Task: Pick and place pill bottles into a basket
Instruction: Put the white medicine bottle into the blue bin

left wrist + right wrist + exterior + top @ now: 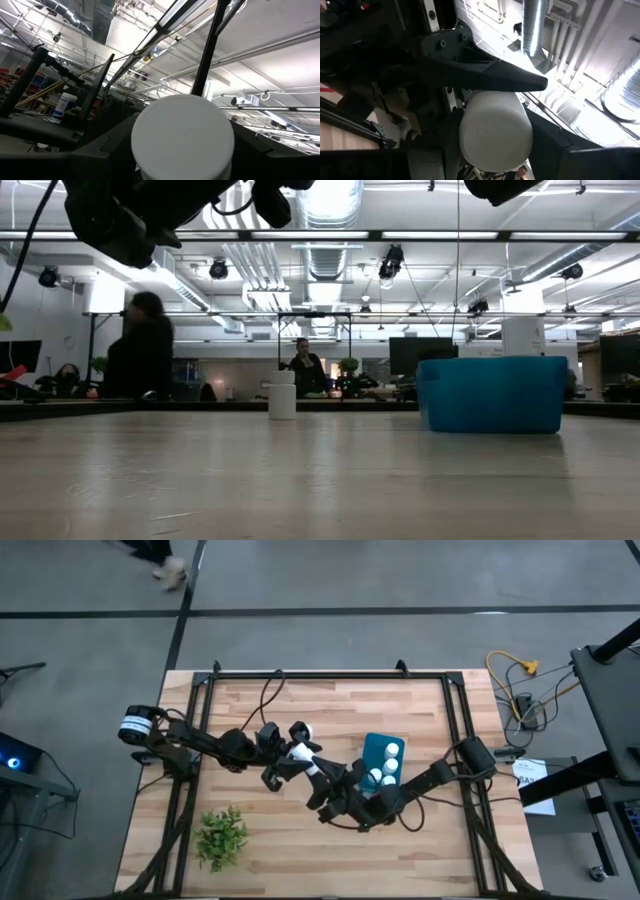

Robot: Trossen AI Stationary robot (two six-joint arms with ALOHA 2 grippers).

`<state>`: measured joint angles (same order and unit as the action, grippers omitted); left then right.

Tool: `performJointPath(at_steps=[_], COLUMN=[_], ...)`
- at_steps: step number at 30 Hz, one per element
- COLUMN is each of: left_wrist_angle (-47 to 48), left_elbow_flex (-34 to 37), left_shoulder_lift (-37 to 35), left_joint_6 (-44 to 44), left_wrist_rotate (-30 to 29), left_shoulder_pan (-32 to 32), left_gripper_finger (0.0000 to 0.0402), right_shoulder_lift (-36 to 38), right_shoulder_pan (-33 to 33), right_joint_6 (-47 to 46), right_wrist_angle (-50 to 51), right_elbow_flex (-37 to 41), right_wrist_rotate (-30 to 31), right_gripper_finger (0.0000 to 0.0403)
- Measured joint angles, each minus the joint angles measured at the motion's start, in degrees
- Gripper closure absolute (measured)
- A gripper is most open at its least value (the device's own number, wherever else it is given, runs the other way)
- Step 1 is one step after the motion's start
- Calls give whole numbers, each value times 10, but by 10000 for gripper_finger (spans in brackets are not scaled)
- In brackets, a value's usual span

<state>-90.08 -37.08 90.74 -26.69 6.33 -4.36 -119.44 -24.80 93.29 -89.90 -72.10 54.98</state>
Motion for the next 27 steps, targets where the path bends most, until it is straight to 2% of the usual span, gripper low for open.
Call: performJointPath(at_steps=[7,13,19,27], left_wrist_angle=[-1,1,2,13], left_elbow_flex=[0,0,0,3], left_shoulder_lift=[0,-1,-1,-3], left_joint_6=[-1,-7,-6,-13], left_wrist_rotate=[7,13,23,21], left_shoulder_pan=[0,-1,-1,3], left_gripper_finger=[195,247,247,249], right_shoulder_lift=[0,0,0,5], right_shoulder_pan=[1,0,-1,-7], right_joint_6=[3,6,30,70], right_wrist_angle=[0,0,-1,0], right_elbow_flex=[-6,-6,-6,-11], right_wrist_rotate=[-10,-15,-14,15], right_gripper_finger=[242,242,239,134])
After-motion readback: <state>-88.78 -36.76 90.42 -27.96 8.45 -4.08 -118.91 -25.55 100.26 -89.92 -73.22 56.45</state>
